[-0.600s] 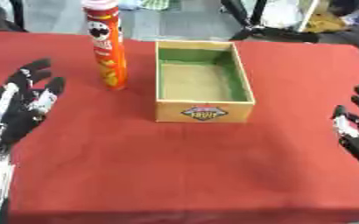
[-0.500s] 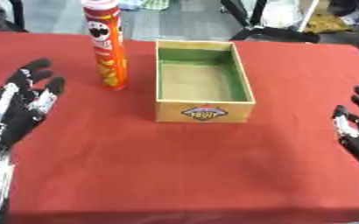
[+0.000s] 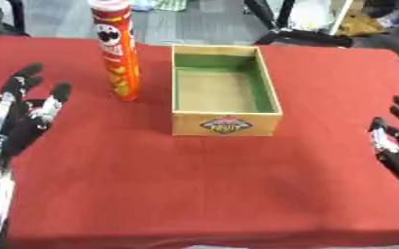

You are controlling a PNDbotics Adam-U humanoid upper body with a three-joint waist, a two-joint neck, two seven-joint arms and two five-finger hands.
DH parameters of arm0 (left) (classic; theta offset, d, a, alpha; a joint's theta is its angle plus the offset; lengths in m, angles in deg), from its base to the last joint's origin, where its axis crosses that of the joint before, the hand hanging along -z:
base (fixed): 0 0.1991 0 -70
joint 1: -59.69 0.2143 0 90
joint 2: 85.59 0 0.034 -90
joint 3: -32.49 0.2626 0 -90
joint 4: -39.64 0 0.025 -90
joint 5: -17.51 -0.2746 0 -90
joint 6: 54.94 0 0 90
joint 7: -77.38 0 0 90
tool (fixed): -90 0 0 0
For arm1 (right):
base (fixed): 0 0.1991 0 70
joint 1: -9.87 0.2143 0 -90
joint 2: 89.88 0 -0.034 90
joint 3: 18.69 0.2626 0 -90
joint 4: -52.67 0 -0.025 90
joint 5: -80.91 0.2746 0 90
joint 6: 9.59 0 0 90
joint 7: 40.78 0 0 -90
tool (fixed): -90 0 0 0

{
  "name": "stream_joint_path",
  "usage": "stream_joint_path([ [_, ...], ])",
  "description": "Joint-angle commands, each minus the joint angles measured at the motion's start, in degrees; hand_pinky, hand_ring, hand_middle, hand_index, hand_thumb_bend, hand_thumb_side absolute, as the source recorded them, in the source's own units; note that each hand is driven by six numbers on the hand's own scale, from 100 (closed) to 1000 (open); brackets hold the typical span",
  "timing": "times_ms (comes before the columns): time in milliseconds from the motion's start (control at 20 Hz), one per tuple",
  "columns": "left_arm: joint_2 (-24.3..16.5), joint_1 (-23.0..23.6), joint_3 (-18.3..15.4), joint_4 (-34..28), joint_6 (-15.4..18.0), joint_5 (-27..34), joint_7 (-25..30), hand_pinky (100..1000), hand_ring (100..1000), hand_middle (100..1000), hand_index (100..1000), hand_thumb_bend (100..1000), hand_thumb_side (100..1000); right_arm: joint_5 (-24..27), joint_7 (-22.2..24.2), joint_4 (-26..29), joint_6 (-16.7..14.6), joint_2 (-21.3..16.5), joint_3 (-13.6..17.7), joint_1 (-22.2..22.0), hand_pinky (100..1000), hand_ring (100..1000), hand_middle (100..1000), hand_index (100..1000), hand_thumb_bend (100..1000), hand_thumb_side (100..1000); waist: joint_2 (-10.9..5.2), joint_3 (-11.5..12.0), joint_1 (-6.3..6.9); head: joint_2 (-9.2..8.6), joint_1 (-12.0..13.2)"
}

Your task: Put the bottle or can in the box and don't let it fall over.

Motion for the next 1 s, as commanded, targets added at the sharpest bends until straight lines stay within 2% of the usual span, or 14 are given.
stream_joint_path([
  [50, -2.31, -2.86, 0.41, 2.82, -0.70, -0.75, -3.22, 783, 985, 967, 955, 565, 704, 0.21, 0.01, 0.39, -0.07, -0.71, 0.15, 0.18, 833, 1000, 975, 1000, 100, 363, -0.25, -0.19, 0.46, -0.12, -0.07],
  [250, -2.93, -7.30, 1.56, 8.03, -0.98, 0.03, -6.96, 783, 991, 967, 989, 699, 668, 0.27, 0.11, 0.33, -0.08, -0.68, 0.04, 0.09, 833, 1000, 975, 1000, 100, 363, -0.43, -0.37, 0.31, -0.12, 0.12],
  [400, -3.07, -10.98, 2.98, 12.47, -1.05, 0.64, -9.70, 782, 989, 964, 991, 725, 653, 0.36, 0.19, 0.28, -0.10, -0.64, -0.05, 0.01, 833, 1000, 975, 1000, 100, 366, -0.44, -0.42, 0.20, -0.12, 0.31],
  [1000, -1.65, -22.17, 5.38, 26.07, -0.14, -0.40, -15.69, 768, 977, 945, 971, 700, 633, 0.96, 0.82, 0.17, -0.31, -0.16, -0.69, 0.10, 833, 1000, 976, 1000, 100, 372, -0.11, -1.63, -0.34, -0.12, 1.72],
])
